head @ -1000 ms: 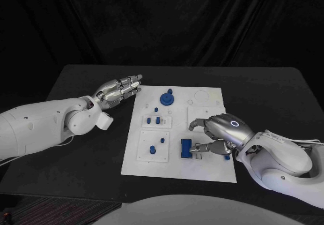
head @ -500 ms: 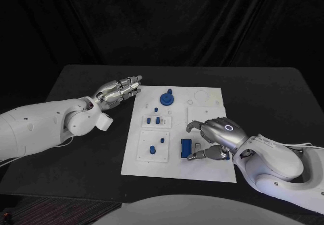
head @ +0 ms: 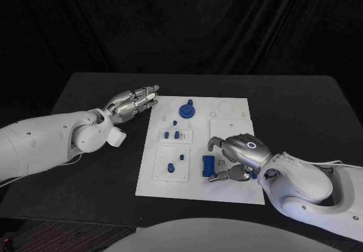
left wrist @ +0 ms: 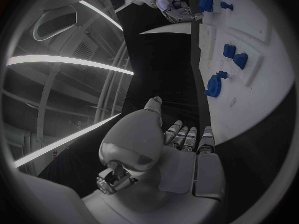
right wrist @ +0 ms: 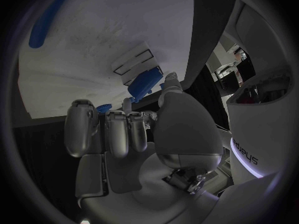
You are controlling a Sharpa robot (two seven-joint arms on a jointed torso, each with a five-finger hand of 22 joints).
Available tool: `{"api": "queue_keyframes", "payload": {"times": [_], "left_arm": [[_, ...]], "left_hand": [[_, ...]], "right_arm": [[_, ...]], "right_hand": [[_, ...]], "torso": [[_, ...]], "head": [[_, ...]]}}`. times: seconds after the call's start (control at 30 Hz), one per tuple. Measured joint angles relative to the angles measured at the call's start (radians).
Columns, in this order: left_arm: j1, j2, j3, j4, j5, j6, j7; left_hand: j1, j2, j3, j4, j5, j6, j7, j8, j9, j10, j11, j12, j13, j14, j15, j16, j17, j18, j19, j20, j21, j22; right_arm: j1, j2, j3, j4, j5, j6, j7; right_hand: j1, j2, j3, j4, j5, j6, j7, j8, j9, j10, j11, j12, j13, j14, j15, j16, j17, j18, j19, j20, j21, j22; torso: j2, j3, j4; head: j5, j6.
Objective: Assemble the parts on the task board
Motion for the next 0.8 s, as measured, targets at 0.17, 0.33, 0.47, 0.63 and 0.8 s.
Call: {"api": "queue_keyframes", "payload": {"times": [0.17, 0.33, 0.47, 0.63, 0.8], "left_arm": [[-0.001, 0.001, 0.000, 0.000, 0.000, 0.001, 0.000], [-0.001, 0.001, 0.000, -0.001, 0.000, 0.003, 0.000], [-0.001, 0.000, 0.000, -0.001, 0.000, 0.004, -0.001], [-0.001, 0.000, 0.000, -0.001, 0.000, 0.005, -0.002], [-0.002, -0.001, 0.000, 0.000, 0.000, 0.006, -0.002]], "left_hand": [[0.000, 0.000, 0.000, 0.000, 0.000, 0.000, 0.000, 0.000, 0.000, 0.000, 0.000, 0.000, 0.000, 0.000, 0.000, 0.000, 0.000, 0.000, 0.000, 0.000, 0.000, 0.000], [0.000, 0.000, 0.003, -0.003, 0.000, 0.000, 0.000, 0.000, 0.000, 0.000, 0.000, 0.000, -0.001, 0.002, 0.002, 0.000, 0.000, 0.000, -0.004, 0.004, 0.000, 0.000], [0.000, 0.000, 0.003, -0.003, 0.000, 0.000, 0.000, 0.000, 0.001, 0.000, 0.000, 0.000, -0.001, 0.004, 0.004, 0.000, -0.001, 0.000, -0.004, 0.004, 0.000, 0.000], [0.000, 0.000, 0.003, -0.003, 0.000, 0.000, 0.000, 0.000, 0.001, 0.000, 0.000, 0.000, 0.000, 0.004, 0.004, 0.000, -0.001, 0.000, -0.004, 0.004, 0.000, 0.000], [0.000, 0.000, 0.003, -0.003, 0.000, 0.000, 0.000, 0.000, 0.001, 0.000, 0.000, 0.000, 0.000, 0.004, 0.004, 0.000, -0.001, 0.000, -0.004, 0.004, 0.000, 0.000]], "right_arm": [[-0.001, 0.006, 0.000, -0.002, -0.001, 0.009, -0.001], [-0.001, 0.009, 0.000, -0.005, -0.003, 0.019, 0.000], [-0.001, 0.012, 0.000, -0.008, -0.003, 0.025, 0.005], [-0.001, 0.015, 0.000, -0.009, -0.004, 0.033, 0.013], [-0.001, 0.017, 0.000, -0.010, -0.004, 0.038, 0.024]], "right_hand": [[0.017, 0.039, 0.022, -0.003, 0.084, -0.003, -0.003, 0.061, 0.010, 0.000, 0.000, 0.000, 0.000, 0.000, 0.000, -0.005, 0.000, 0.000, 0.000, 0.000, -0.008, 0.000], [0.032, 0.065, 0.030, -0.005, 0.186, -0.009, -0.009, 0.101, 0.010, 0.000, 0.000, 0.000, 0.000, 0.000, 0.000, -0.005, 0.000, 0.000, 0.000, 0.000, -0.008, 0.000], [0.041, 0.074, 0.033, -0.008, 0.239, -0.010, -0.010, 0.112, 0.001, 0.000, 0.000, 0.000, 0.000, 0.000, 0.000, -0.005, 0.000, 0.000, 0.000, 0.000, -0.008, 0.000], [0.044, 0.073, 0.033, -0.008, 0.252, -0.014, -0.014, 0.114, -0.003, 0.000, 0.000, 0.000, 0.000, 0.000, 0.000, -0.004, 0.000, 0.000, 0.000, 0.000, -0.008, 0.000], [0.065, 0.076, 0.033, -0.008, 0.302, -0.021, -0.014, 0.120, -0.014, 0.000, 0.000, 0.000, 0.000, 0.000, 0.000, -0.004, 0.000, 0.000, 0.000, 0.000, -0.008, 0.000]], "torso": [[0.000, 0.0002, -0.0003], [0.000, 0.0002, -0.0003], [0.000, 0.0002, -0.0006], [0.001, 0.0002, -0.0005], [0.000, 0.0002, -0.0011]], "head": [[0.000, 0.000], [0.000, 0.000], [0.000, 0.000], [0.001, 0.000], [0.003, 0.000]]}}
